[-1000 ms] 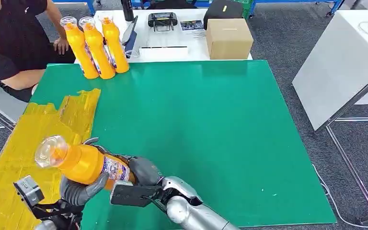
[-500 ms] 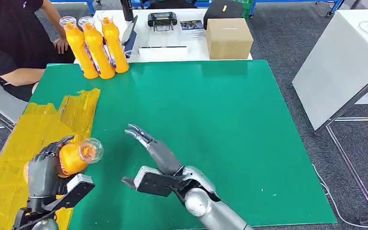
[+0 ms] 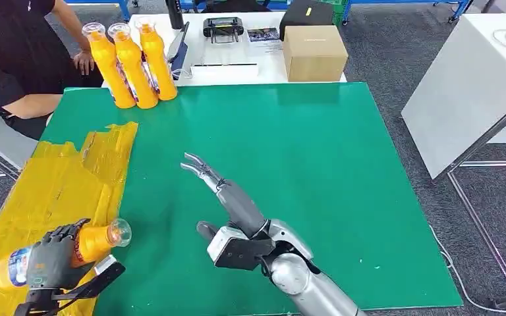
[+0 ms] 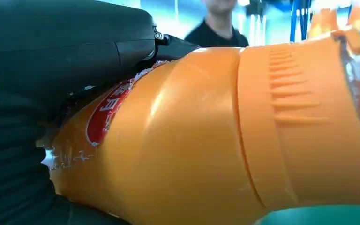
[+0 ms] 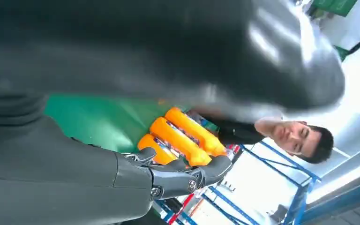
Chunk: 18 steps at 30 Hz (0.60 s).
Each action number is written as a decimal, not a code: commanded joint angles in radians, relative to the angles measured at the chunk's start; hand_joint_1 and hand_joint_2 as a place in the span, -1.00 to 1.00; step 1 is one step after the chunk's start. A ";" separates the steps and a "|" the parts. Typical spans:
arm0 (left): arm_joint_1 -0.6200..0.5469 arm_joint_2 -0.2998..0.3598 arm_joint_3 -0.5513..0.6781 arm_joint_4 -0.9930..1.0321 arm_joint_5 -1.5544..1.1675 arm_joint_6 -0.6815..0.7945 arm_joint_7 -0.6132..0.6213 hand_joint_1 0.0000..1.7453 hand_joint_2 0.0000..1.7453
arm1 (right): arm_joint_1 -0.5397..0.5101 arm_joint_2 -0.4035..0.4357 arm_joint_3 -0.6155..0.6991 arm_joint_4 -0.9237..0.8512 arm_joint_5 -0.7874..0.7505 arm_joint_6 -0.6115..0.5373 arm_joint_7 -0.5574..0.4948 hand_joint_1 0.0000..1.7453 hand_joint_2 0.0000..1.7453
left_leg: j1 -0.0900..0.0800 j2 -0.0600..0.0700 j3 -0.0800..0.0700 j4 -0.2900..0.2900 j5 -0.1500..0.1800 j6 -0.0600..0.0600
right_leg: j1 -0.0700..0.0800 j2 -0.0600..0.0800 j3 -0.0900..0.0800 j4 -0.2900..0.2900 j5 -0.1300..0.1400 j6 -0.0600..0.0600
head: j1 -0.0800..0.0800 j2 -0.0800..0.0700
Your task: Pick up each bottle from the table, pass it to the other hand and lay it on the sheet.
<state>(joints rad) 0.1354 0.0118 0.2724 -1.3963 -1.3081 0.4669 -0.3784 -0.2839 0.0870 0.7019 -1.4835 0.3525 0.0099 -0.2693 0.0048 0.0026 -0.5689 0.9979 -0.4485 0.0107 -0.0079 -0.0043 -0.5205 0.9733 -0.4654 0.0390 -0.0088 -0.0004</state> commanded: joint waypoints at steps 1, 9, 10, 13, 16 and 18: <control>-0.049 0.018 0.007 0.169 -0.034 -0.006 -0.005 1.00 1.00 | -0.037 -0.043 0.025 0.003 -0.005 0.008 -0.002 -1.00 -1.00 | 0.000 -0.001 0.003 -0.001 0.000 0.000 | 0.000 -0.001 0.003 -0.001 0.000 -0.001 | 0.000 0.000; -0.086 0.062 -0.075 0.349 -0.120 -0.027 0.032 -1.00 1.00 | -0.071 -0.039 0.037 0.026 -0.018 0.021 -0.006 -1.00 -1.00 | -0.001 0.000 0.003 -0.002 0.000 0.000 | 0.000 0.000 0.003 -0.001 0.000 -0.001 | 0.000 0.000; -0.087 0.066 -0.079 0.356 -0.120 -0.029 0.032 -1.00 1.00 | -0.073 -0.038 0.038 0.028 -0.018 0.021 -0.006 -1.00 -1.00 | 0.000 0.000 0.005 -0.002 0.000 -0.001 | 0.000 0.001 0.004 -0.002 0.000 -0.001 | 0.000 0.000; -0.088 0.074 -0.083 0.365 -0.108 -0.046 0.027 -1.00 1.00 | -0.075 -0.040 0.036 0.031 -0.019 0.023 -0.006 -1.00 -1.00 | 0.000 0.000 0.008 -0.002 0.000 0.000 | 0.000 0.000 0.008 -0.001 0.000 -0.001 | 0.000 0.000; -0.073 0.088 -0.093 0.351 -0.078 -0.087 0.003 -1.00 1.00 | -0.074 -0.041 0.032 0.034 -0.019 0.025 -0.006 -1.00 -1.00 | 0.000 0.000 0.010 -0.003 0.001 0.000 | 0.000 0.001 0.010 -0.002 0.001 -0.001 | -0.001 0.000; -0.060 0.093 -0.097 0.341 -0.072 -0.091 -0.003 -1.00 1.00 | -0.076 -0.040 0.030 0.037 -0.019 0.025 -0.006 -1.00 -1.00 | 0.000 0.000 0.012 -0.003 0.001 -0.001 | 0.001 0.001 0.012 -0.001 0.001 -0.001 | 0.000 0.000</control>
<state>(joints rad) 0.0477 0.0645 0.2285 -1.1632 -1.3997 0.4392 -0.3616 -0.3151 0.0801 0.7095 -1.4893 0.3376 0.0282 -0.2758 0.0047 0.0000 -0.5570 0.9961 -0.4483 0.0100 -0.0075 -0.0069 -0.5083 0.9732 -0.4664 0.0378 -0.0092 -0.0004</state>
